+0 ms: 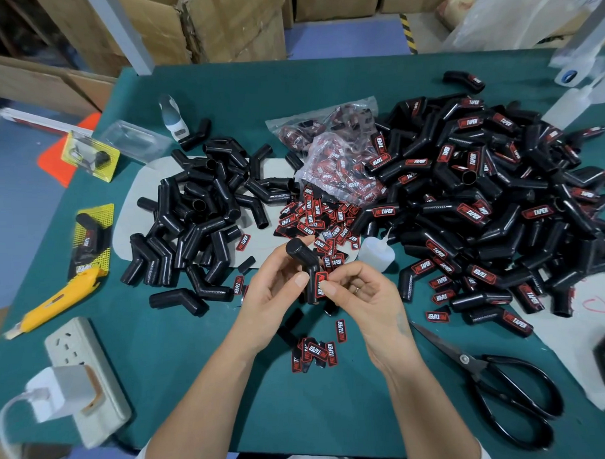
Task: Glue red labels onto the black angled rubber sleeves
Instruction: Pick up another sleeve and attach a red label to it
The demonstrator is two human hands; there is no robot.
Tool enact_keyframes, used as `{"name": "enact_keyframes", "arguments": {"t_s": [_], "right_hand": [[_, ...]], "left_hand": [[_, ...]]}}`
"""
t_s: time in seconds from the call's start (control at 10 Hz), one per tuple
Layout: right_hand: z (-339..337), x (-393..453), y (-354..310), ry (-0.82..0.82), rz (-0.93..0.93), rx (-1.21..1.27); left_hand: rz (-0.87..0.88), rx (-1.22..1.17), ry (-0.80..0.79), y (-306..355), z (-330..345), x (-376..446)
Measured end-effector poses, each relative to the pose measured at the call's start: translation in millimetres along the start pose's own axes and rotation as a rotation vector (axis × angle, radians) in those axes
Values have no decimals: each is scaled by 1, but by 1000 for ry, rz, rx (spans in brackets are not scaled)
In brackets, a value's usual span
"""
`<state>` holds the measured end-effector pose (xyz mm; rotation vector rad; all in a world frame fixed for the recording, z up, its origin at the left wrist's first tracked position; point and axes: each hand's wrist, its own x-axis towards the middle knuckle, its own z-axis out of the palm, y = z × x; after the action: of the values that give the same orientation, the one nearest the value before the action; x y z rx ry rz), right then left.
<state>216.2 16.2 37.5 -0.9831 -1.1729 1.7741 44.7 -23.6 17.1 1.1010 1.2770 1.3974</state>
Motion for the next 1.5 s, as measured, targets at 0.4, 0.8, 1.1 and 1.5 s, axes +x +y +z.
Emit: {"name": "enact_keyframes", "arguments": {"t_s": [0.4, 0.8, 1.1, 1.5], "right_hand": [[-1, 1, 1, 6, 11, -10], [-1, 1, 2, 17, 20, -12], [-1, 1, 1, 17, 22, -24], [-1, 1, 2, 15, 7, -31]], "left_hand": [[25, -15, -26, 3, 2, 1], [31, -3, -43, 3, 3, 0], [24, -7, -45, 7, 4, 0], [-33, -30, -15, 6, 6, -1]]}}
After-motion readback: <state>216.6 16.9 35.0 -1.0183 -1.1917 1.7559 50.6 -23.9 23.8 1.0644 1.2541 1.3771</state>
